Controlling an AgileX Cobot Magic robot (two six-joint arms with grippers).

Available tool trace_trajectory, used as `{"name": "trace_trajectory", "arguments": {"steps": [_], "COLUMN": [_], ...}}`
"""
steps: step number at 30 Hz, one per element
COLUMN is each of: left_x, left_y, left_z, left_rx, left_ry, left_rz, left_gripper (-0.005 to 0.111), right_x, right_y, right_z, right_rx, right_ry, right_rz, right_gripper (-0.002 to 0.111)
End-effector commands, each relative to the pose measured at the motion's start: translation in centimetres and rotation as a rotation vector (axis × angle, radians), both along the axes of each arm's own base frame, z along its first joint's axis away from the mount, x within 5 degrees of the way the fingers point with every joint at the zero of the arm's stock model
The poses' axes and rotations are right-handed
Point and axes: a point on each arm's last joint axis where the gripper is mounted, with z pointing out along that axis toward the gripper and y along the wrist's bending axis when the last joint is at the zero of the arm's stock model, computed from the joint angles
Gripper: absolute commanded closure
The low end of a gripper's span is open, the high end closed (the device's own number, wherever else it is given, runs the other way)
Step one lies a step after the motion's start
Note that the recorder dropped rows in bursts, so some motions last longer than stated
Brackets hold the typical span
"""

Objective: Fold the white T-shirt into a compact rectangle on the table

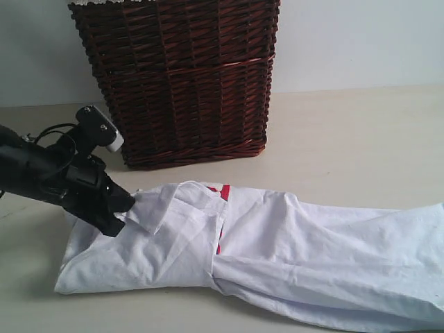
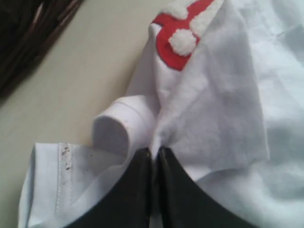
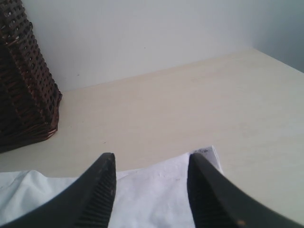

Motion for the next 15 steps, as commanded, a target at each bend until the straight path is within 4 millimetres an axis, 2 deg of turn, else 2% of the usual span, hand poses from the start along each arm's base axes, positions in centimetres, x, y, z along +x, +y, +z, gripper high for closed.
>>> {"name": "trace_trajectory", "arguments": {"steps": [1,5,7,10,13,15], "left_x": [1.1,1.4,1.4,0.6,-2.3,-3.3], "left_y": [0.5,0.4,0.2,-0.9,-2.4,-3.2], "left_z": [-0.7,-0.6,-0.4,0.3,1.8,2.4], "left_rx": [0.047,0.02,-0.034,-0.147,-0.306,-0.352], "left_ry": [-0.058,-0.087,-0.068,-0.017,0.112,0.107], "left_rz": [0.064,0.091,0.129,0.047,-0.2,-0.311], "left_gripper": [0.083,0.041,0.027,0.027,0.036,0.044], "right_x": [0.0,0.0,0.0,0.0,0.0,0.0], "right_y": [0.0,0.0,0.0,0.0,0.0,0.0], "right_z": [0.0,0.0,0.0,0.0,0.0,0.0], "right_rx": [-0.009,-0.009,-0.009,-0.009,-0.009,-0.009], "right_ry": [-0.014,-0.014,-0.014,-0.014,-0.014,-0.014], "right_rz": [0.004,0.004,0.004,0.004,0.004,0.004], "right_gripper": [0.062,0.062,0.062,0.062,0.062,0.062]}}
